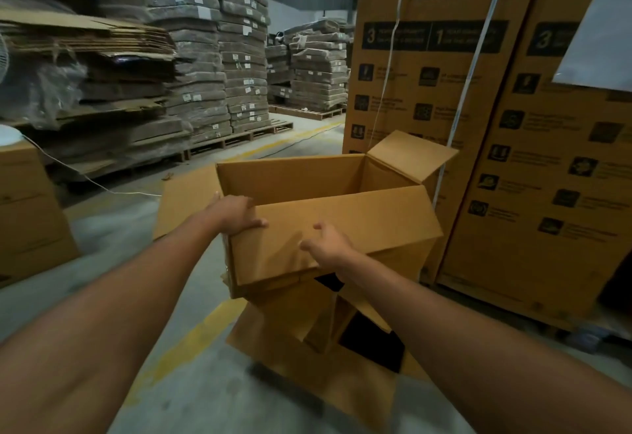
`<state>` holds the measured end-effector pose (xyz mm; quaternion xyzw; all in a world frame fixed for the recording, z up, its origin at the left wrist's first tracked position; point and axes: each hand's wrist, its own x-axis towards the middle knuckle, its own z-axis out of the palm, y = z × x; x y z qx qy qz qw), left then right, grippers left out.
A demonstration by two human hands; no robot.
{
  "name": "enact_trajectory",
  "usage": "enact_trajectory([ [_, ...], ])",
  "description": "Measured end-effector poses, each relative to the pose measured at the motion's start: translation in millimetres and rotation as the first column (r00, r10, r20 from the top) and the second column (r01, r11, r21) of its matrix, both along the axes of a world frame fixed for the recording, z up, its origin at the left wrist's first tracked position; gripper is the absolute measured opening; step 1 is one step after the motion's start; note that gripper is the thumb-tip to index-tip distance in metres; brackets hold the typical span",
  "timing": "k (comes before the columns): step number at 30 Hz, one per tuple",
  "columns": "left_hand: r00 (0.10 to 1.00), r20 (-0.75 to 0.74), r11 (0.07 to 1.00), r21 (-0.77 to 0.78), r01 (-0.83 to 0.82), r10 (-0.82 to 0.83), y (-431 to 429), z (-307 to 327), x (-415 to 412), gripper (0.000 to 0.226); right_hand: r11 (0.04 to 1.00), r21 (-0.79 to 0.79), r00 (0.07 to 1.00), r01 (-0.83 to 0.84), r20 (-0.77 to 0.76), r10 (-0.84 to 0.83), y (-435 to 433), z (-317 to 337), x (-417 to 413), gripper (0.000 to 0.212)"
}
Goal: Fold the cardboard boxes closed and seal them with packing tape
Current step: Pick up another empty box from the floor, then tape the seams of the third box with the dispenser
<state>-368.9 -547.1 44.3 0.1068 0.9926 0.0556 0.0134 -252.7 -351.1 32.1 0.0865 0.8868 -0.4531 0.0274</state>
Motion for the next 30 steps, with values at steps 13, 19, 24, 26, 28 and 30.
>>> enact_trajectory([
  [13, 0.894, -0.447, 0.962, 0.251, 0.105, 0.019, 151.3, 62.1, 106.4, 0.026, 0.998, 0.055, 0.994, -0.012, -0.106, 0.018, 34.0, 42.1, 50.0, 0.129],
  [19, 0.919, -0.376, 0.881, 0.467, 0.078, 0.118, 229.3, 118.4, 181.0, 0.028, 0.965, 0.186, 0.939, 0.184, -0.324, -0.117, 101.8, 85.0, 122.6, 0.115],
  [24, 0.954, -0.076, 0.733, 0.623, 0.273, -0.291, 284.1, 168.9, 253.5, 0.028, 0.91, 0.219, 0.872, 0.353, -0.43, -0.235, 181.7, 105.2, 207.4, 0.113],
  [26, 0.823, 0.114, 0.664, 0.657, 0.358, -0.557, 298.0, 185.6, 286.5, 0.022, 0.887, 0.197, 0.848, 0.419, -0.435, -0.304, 212.4, 102.4, 249.3, 0.122],
  [28, 0.719, 0.18, 0.649, 0.61, 0.455, -0.672, 318.8, 190.3, 319.9, 0.028, 0.86, 0.175, 0.82, 0.479, -0.438, -0.368, 239.6, 93.9, 292.2, 0.127],
  [30, 0.662, 0.137, 0.613, 0.548, 0.569, -0.737, 350.9, 181.8, 354.9, 0.024, 0.831, 0.155, 0.791, 0.533, -0.44, -0.425, 264.5, 80.5, 332.5, 0.125],
])
